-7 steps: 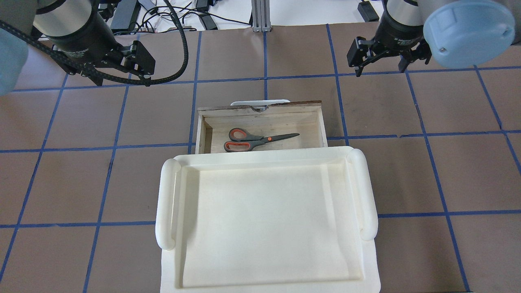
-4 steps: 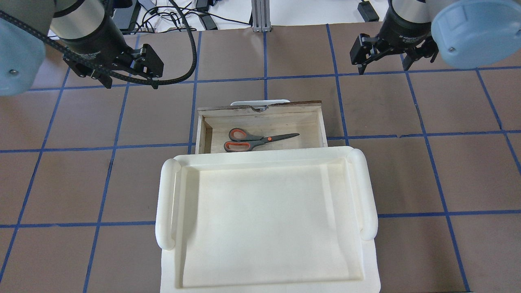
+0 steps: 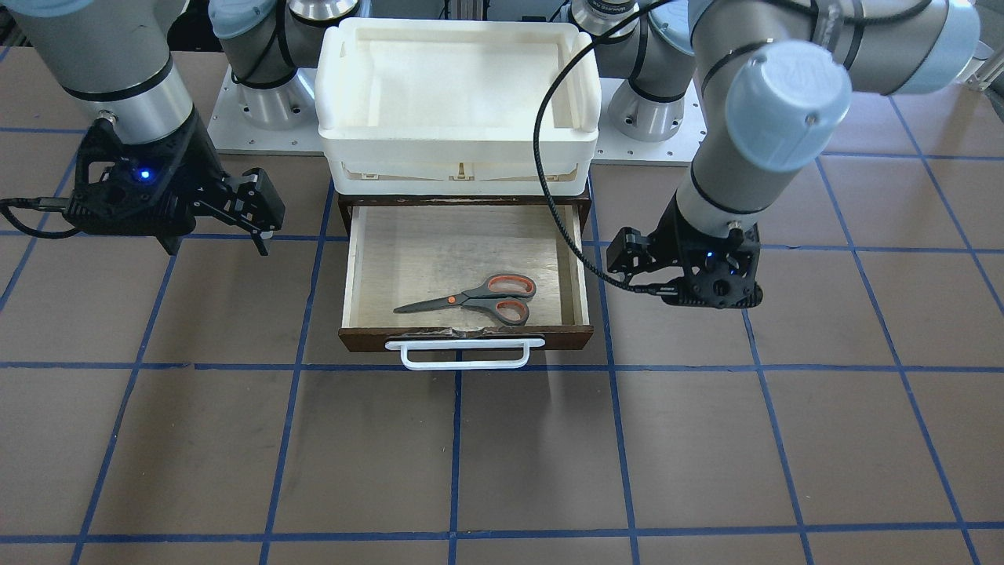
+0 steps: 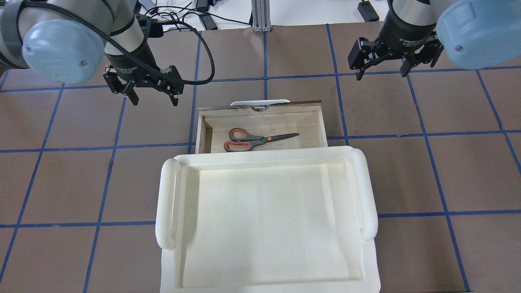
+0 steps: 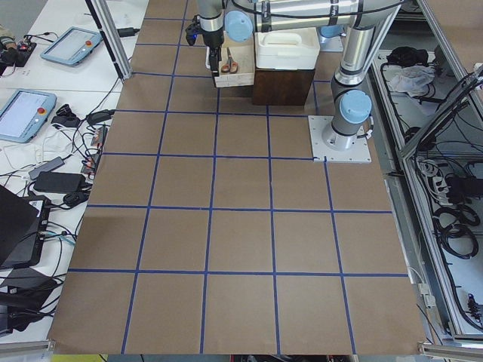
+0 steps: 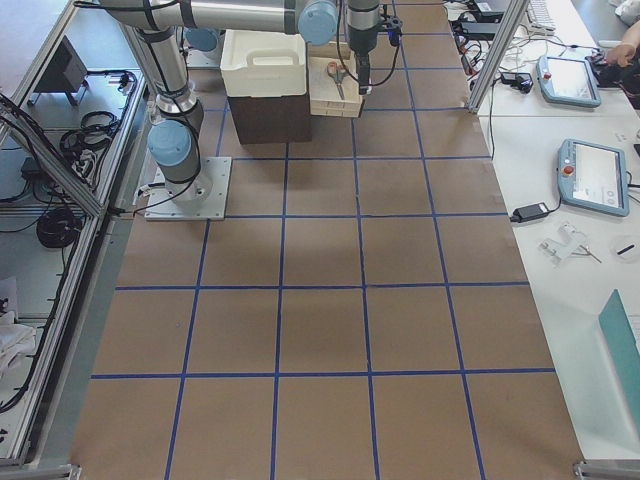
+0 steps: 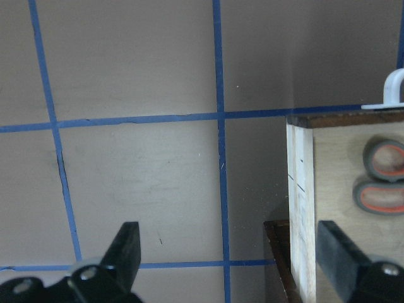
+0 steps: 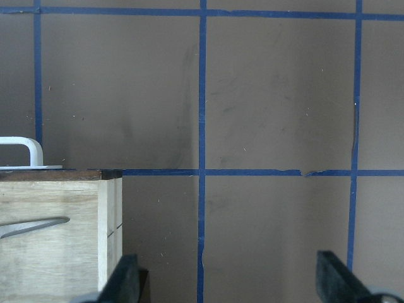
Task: Put scissors in drawer and close it
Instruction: 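Move the left gripper over the drawer's front edge nearest the robot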
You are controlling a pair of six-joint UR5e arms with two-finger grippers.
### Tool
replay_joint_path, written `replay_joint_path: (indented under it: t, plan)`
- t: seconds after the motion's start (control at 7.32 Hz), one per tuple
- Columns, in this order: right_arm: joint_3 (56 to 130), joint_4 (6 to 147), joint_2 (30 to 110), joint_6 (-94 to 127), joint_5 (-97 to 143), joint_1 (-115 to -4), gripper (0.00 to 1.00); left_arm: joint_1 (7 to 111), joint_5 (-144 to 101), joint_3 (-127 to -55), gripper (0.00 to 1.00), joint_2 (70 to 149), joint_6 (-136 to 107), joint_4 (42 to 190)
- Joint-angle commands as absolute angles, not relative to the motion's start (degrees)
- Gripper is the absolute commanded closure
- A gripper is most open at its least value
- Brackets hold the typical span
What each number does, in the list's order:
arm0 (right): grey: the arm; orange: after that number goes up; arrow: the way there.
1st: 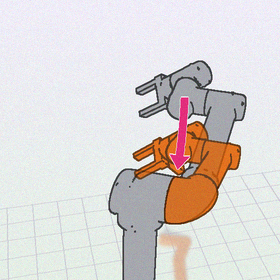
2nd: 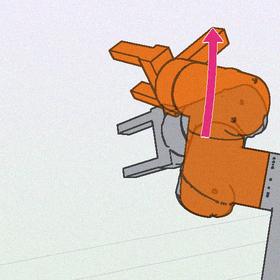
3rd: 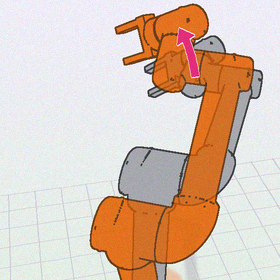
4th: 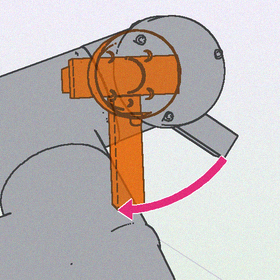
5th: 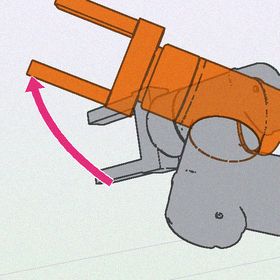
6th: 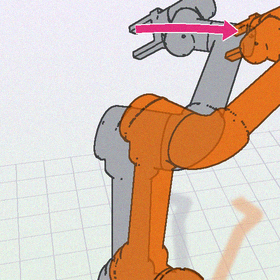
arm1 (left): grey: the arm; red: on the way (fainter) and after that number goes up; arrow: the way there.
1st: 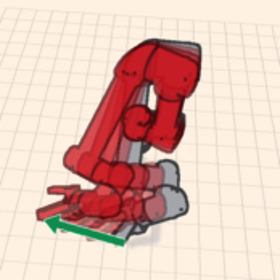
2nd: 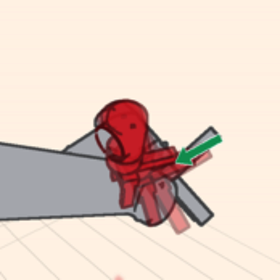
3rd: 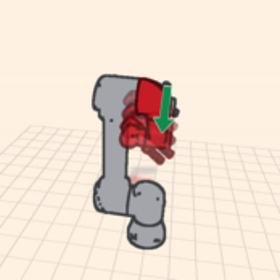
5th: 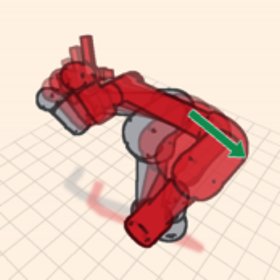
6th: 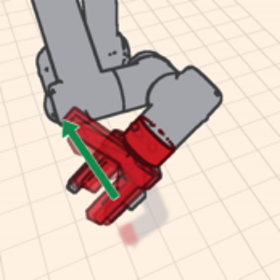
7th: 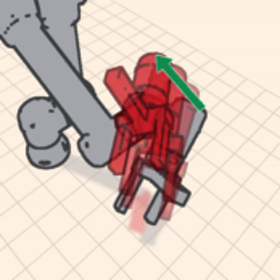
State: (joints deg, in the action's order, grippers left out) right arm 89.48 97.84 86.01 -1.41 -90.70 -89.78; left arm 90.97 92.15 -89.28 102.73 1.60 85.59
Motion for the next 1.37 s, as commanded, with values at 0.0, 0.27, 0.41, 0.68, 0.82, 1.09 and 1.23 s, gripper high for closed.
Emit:
replay_joint_path:
  t: [0.0, 0.27, 0.41, 0.68, 0.82, 1.09, 1.23]
  plan:
    - [90.52, 97.82, 86.04, -1.41, -91.05, -89.65, 0.00, 90.88, 92.02, -90.87, 0.00, 111.40, 1.32, 80.82]
    - [90.62, 97.74, 86.13, -1.41, -91.49, -89.47, 0.00, 92.54, 92.72, -87.74, 0.00, 114.44, -2.11, 75.08]
    - [90.70, 97.73, 86.05, -1.41, -91.41, -89.47, 0.00, 92.37, 92.29, -82.23, 0.00, 115.83, -2.98, 74.45]
    - [91.93, 97.82, 86.22, -1.41, -91.49, -89.38, 0.00, 92.20, 92.54, -78.23, 0.00, 117.95, -3.43, 69.66]
    - [91.93, 97.82, 86.22, -1.41, -91.49, -89.30, 0.00, 93.07, 92.55, -78.40, 0.00, 119.34, -5.78, 67.35]
    - [91.93, 97.91, 86.22, -1.49, -91.58, -89.21, 0.00, 100.86, 93.86, -77.79, 0.00, 120.84, -17.26, 66.97]
    - [92.02, 97.82, 86.22, -1.49, -91.67, -89.21, 0.00, 102.38, 93.69, -77.78, 0.00, 121.89, -21.93, 66.97]
